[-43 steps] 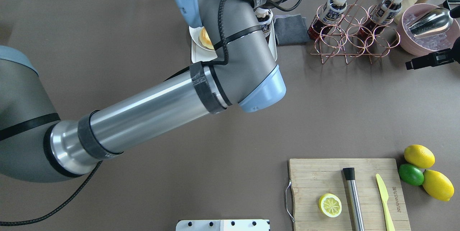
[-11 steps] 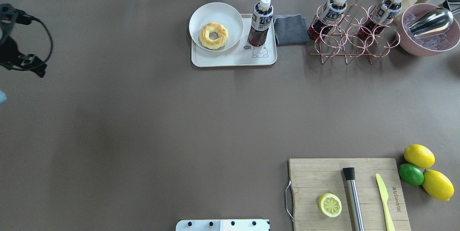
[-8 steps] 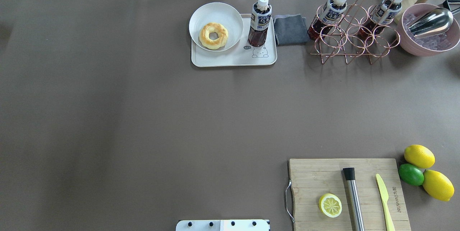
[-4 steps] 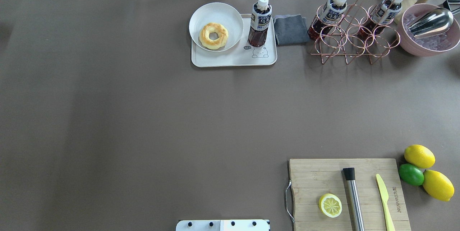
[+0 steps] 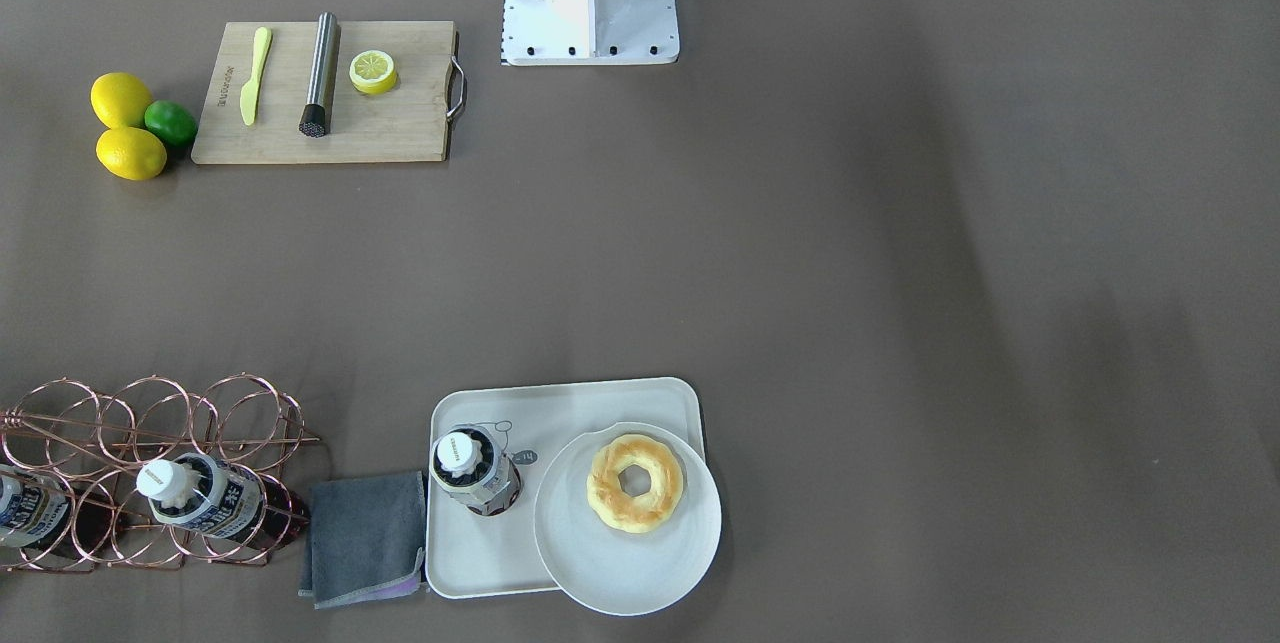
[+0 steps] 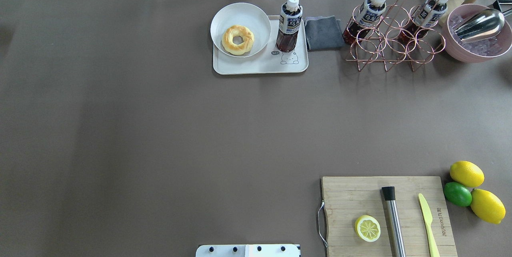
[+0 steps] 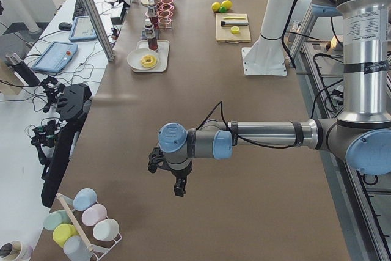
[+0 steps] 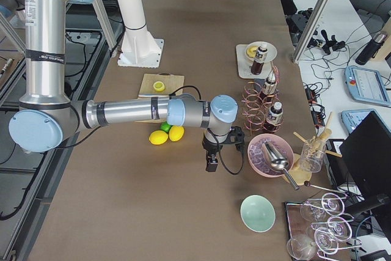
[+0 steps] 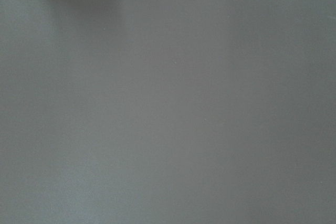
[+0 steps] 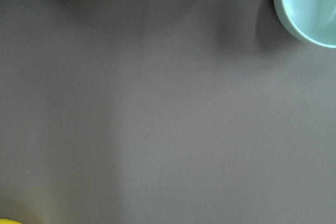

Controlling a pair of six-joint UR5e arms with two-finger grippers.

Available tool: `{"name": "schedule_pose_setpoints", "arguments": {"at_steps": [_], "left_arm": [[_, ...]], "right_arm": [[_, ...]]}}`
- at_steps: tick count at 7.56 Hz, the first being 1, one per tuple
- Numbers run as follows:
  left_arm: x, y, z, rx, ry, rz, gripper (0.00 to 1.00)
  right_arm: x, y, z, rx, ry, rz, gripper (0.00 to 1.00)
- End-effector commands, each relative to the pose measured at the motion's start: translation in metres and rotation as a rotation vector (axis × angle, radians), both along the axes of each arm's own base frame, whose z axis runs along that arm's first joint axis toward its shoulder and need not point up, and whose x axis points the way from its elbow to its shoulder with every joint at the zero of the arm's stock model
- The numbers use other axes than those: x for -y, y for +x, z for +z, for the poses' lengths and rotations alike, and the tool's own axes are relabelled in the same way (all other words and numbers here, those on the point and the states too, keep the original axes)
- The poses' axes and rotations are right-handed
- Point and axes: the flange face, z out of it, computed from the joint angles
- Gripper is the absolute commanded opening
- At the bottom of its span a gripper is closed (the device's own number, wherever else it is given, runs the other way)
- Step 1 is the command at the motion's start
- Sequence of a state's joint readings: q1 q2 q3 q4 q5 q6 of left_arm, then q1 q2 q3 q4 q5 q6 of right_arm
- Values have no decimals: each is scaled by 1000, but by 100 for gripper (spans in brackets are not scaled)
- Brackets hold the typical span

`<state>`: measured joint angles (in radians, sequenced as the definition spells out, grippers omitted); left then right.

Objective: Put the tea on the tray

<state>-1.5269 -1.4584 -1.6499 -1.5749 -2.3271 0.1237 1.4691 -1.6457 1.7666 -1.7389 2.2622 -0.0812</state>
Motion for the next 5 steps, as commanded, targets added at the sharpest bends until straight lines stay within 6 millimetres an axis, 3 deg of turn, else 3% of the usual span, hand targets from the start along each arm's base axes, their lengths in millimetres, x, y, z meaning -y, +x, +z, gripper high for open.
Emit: {"name": "schedule_pose_setpoints", "arguments": {"at_steps": [1, 3, 5], "left_arm": [[-2, 0, 1, -1, -2, 1, 97], [-2, 0, 1, -2, -1, 3, 97], [-8, -1, 15, 6, -33, 0, 97]], "right_arm": [[1, 0, 1, -1, -3, 0, 100], [2, 0, 3, -2, -6, 0, 100], [4, -1, -3, 8, 3, 2, 100]]}}
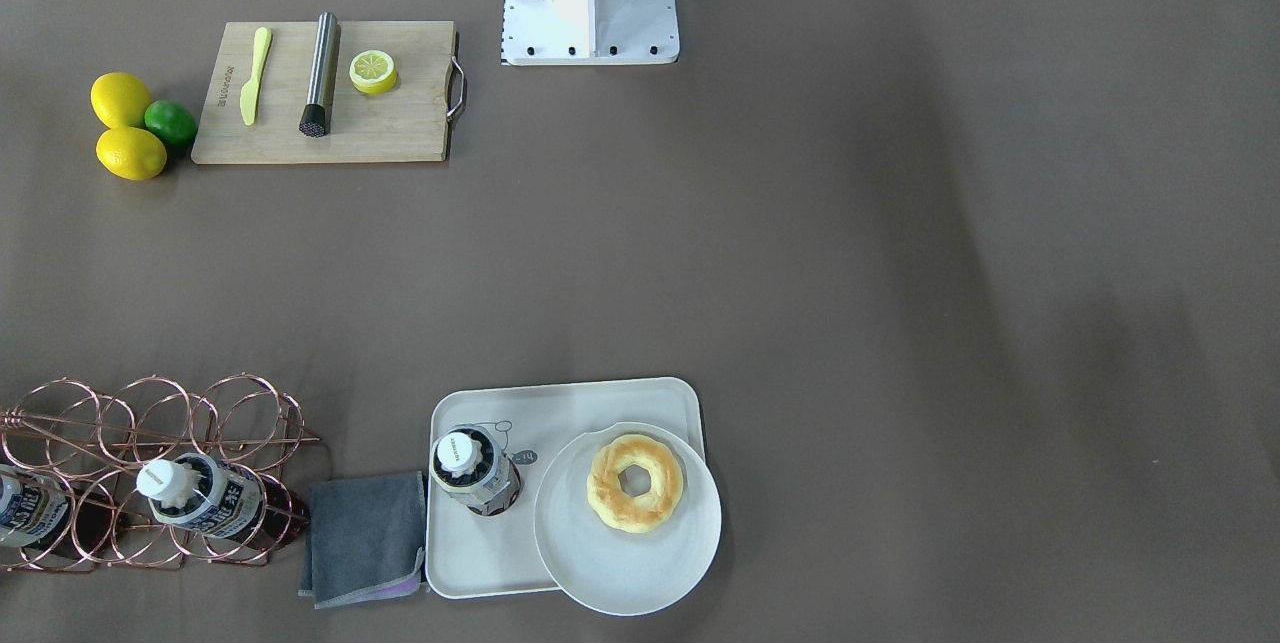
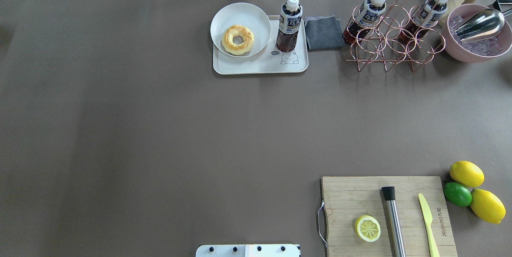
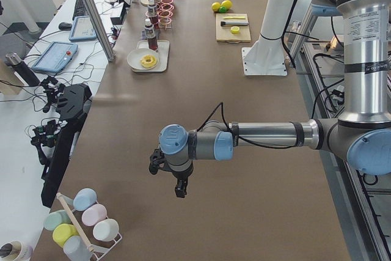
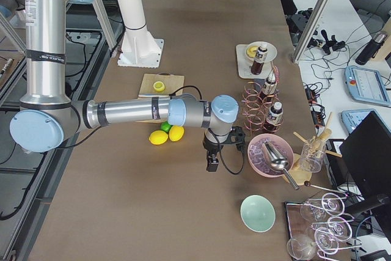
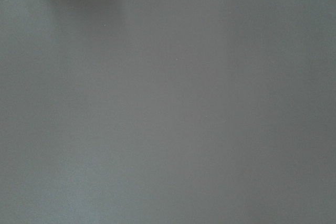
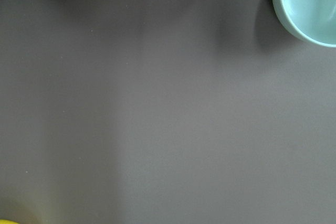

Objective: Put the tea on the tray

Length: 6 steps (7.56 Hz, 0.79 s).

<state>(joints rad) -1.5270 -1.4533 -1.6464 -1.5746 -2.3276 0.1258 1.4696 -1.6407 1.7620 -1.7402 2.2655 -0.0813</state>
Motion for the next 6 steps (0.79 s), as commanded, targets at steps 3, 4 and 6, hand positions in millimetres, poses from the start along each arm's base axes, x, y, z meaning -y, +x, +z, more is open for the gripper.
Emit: {"name": "schedule_pose_setpoints", "arguments": {"at_steps": [3, 4, 6], "left_arm": [[-3, -3, 15, 40, -26, -2, 97], [-5, -3, 17, 39, -31, -2, 97], [-6, -3, 18, 39, -34, -2, 97]], "right_arm": [[0, 1, 3, -6, -5, 0, 100], [-1, 0, 3, -2, -7, 0, 100], [0, 1, 3, -8, -5, 0, 100]]}}
